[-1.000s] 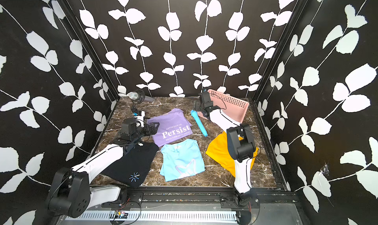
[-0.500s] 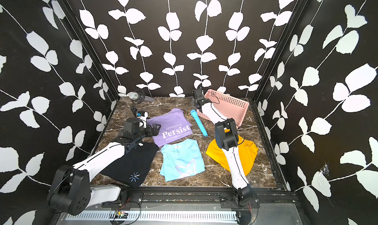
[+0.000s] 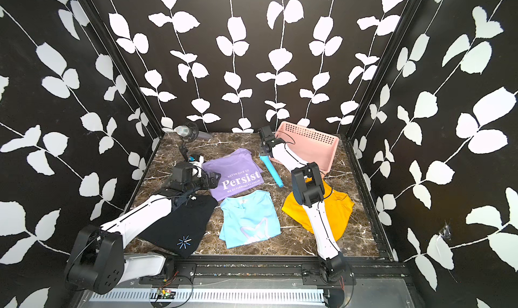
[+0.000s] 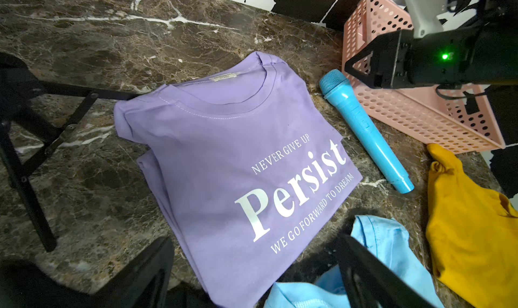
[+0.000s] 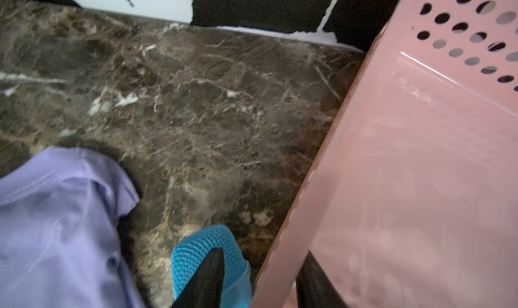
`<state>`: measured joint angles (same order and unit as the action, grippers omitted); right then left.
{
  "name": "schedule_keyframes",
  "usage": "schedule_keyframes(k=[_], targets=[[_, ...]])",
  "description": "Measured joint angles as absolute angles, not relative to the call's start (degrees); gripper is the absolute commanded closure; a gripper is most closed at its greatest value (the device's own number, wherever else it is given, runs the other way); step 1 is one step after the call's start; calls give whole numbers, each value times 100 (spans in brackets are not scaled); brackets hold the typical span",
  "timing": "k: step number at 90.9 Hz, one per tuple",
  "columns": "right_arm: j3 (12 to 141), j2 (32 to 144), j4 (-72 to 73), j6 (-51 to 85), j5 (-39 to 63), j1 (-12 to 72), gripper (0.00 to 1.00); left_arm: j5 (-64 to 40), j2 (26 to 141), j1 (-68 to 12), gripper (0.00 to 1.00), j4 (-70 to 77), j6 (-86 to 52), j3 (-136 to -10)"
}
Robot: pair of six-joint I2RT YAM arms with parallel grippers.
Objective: Put the folded t-shirts into the basket
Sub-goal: Adjust the bin at the center of the board, then pick up the T-shirt from the center of the board.
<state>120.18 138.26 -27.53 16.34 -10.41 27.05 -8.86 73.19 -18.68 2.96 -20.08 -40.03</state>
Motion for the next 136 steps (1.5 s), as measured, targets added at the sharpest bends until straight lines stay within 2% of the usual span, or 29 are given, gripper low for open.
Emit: schedule_keyframes(k=[30,59,74,108,136], targets=[[11393,13378,-2877,1385,-812,3111,61,-884,7319,-1977,7,255,-2008,-4001],[11598,13329,-3439,950,-864,3076,41,-777,7345,-2215,7,-99,-1876,-4016],[11404,12962,-3588,784,-1017,2978,33,-585,7577,-2534,7,-410,-1693,-4189],[8348,10132,-3079,845,-779,2902,28,-185,7754,-3446,13,-1092,-1887,-4073],[6742,9815,-2823,1133,-19,3339,28,-119,7529,-3684,18,-1400,-2456,-3546]])
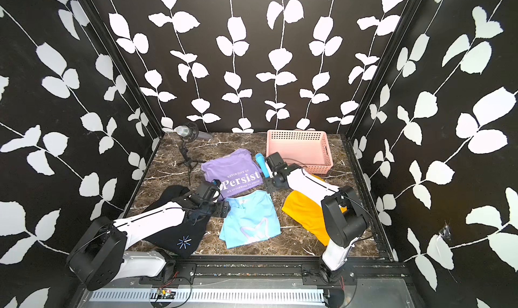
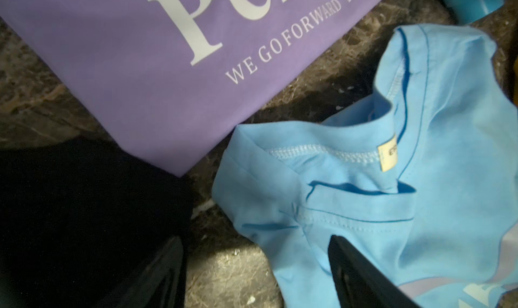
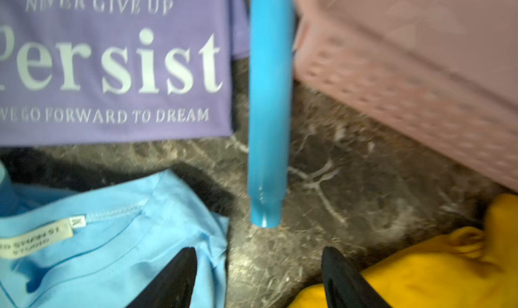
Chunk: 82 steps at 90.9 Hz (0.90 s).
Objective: Put the folded t-shirts into the basket
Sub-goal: Pick up the T-shirt from the center of the board.
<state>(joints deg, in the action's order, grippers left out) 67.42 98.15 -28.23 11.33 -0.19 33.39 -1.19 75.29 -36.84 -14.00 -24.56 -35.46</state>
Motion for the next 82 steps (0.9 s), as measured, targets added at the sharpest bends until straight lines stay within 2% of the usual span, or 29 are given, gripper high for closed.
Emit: schedule_keyframes(k=[34,57,70,82], targets=[[6270,9970,-2215,1619,825,3450,35,-163,7863,-3765,32,-1243,-2884,-3498],[6093,10127,-2082,1741,873,3450,35,-211,8202,-3854,34,-823,-3004,-3564],[6040,10171,-2012,1756,880,3450,37,-176,8479,-3988,46,-458,-3087,-3662],[5859,10178,-1678,1881,1098,3450,46,-141,8672,-4147,60,5,-3249,-3645]])
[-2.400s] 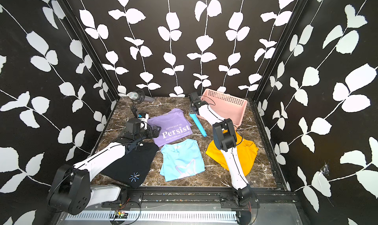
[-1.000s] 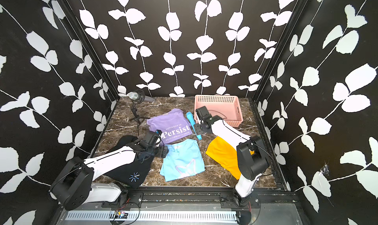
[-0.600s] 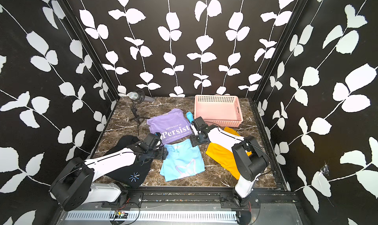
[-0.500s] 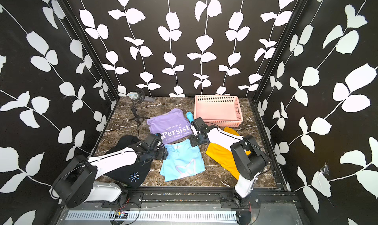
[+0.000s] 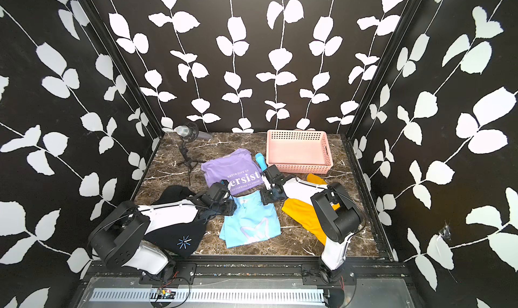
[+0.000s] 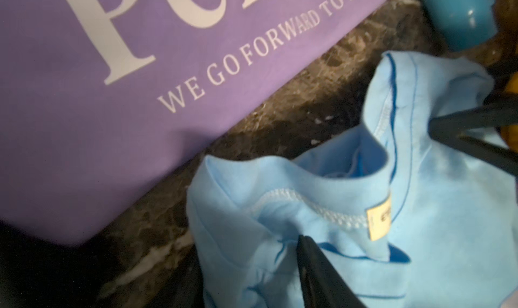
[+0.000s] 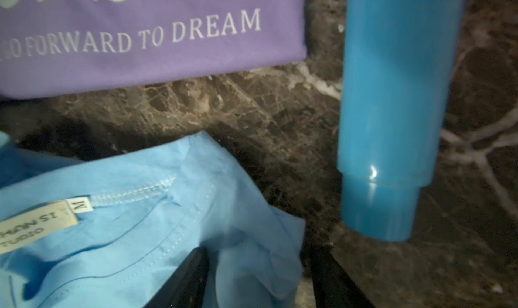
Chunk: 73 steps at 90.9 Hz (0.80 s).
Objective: Put the folded t-shirts into the basket
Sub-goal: Pick up the T-shirt from the center of the board.
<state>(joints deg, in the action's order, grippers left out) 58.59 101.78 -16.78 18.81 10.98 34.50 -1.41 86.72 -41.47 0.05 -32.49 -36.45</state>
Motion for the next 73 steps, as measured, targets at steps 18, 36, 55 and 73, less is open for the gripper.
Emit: schedule_keyframes(k=[18,36,55,73], targets=[[5529,10151,-875,2154,1479,3448,67,-150,8779,-4160,88,875,-3642,-3328],[5199,10040,-392,2379,1614,3367,90,-193,8829,-4169,100,1367,-3889,-3159],[4595,9413,-51,2692,1656,3229,100,-266,8527,-4176,100,1441,-4062,-2923],[4436,8545,141,2945,1616,3175,100,-261,7658,-4182,100,1140,-4047,-2969]])
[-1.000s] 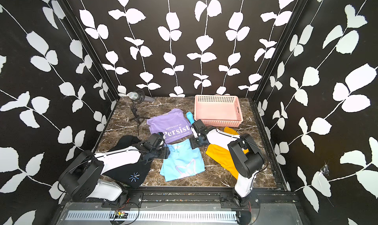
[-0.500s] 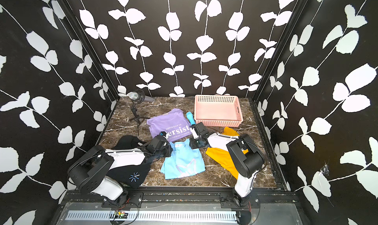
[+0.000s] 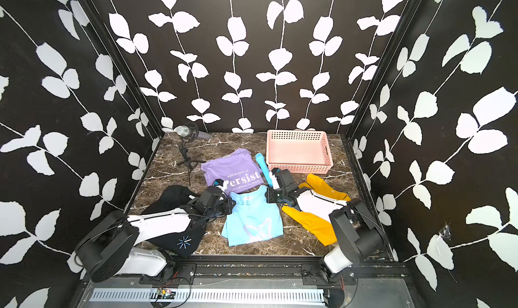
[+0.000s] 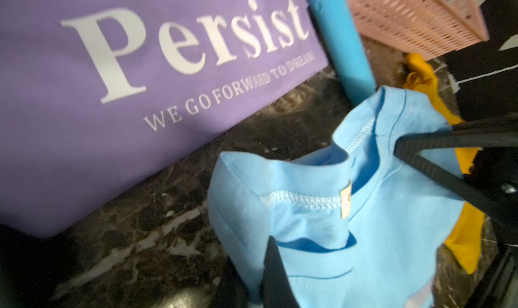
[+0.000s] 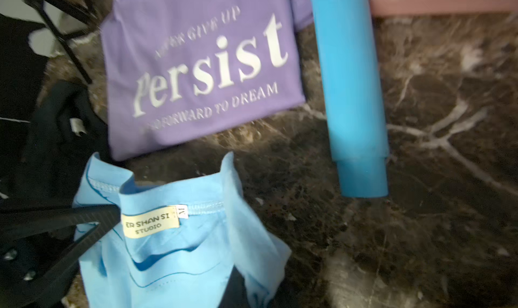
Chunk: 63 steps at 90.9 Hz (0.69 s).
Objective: Put the folded t-shirts into the basket
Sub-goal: Pick up the T-shirt from the center of the board.
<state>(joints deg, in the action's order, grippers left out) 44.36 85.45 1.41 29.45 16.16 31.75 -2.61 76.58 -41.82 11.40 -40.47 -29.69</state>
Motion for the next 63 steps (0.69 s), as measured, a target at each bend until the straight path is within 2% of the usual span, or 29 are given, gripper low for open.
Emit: schedule_keyframes(k=[19,37,63], targets=[[4515,7684,82,3063,1404,3057,100,-224,7258,-4187,100,760,-3800,-3607],[5234,7347,-528,3000,1253,2840,100,-228,7234,-4187,100,366,-3485,-4591],[6587,7441,-1369,2779,1487,2112,100,-266,7994,-4187,100,-172,-3087,-6416]])
